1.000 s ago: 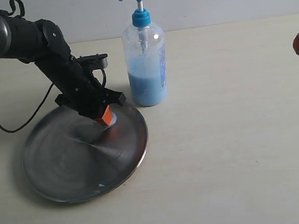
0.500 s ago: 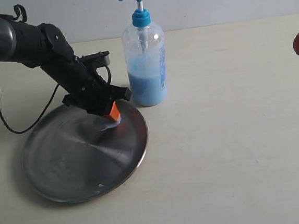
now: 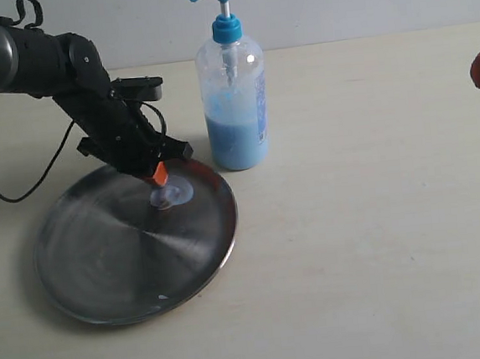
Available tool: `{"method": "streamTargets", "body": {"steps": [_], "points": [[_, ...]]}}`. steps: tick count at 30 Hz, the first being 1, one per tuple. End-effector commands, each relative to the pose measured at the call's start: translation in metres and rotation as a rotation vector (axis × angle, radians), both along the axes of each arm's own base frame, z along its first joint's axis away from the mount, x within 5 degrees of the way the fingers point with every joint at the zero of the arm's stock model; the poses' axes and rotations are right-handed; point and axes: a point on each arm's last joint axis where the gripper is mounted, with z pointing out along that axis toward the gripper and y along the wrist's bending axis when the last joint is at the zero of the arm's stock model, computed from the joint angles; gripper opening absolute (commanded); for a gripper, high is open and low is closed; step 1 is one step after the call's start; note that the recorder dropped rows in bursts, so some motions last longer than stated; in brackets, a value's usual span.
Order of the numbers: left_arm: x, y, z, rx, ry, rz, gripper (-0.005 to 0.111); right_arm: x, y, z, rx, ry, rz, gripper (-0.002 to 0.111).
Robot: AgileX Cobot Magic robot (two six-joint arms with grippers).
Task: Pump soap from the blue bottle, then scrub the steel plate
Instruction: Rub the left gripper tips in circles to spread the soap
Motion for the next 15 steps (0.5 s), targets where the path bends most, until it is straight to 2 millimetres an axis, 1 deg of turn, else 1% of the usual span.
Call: {"method": "streamTargets", "body": {"steps": [1,5,9,11,15], "points": [[-0.014,0.005,-0.011,0.065,0.142,-0.037,0.000,0.000,-0.001,0.000,0.000,-0.005,-0.001,0.000],[-0.019,0.000,-0.010,0.028,0.187,-0.027,0.000,0.000,-0.001,0.000,0.000,-0.005,-0.001,0.000],[-0.018,-0.016,-0.005,-0.138,0.191,0.013,0.000,0.000,-0.001,0.000,0.000,-0.005,-0.001,0.000],[-0.014,-0.019,-0.004,-0.175,0.156,0.036,0.000,0.000,-0.001,0.000,0.000,-0.005,-0.001,0.000],[-0.006,-0.014,-0.006,-0.121,0.053,0.019,0.000,-0.001,0.000,0.000,0.002,-0.004,-0.001,0.000]]}}
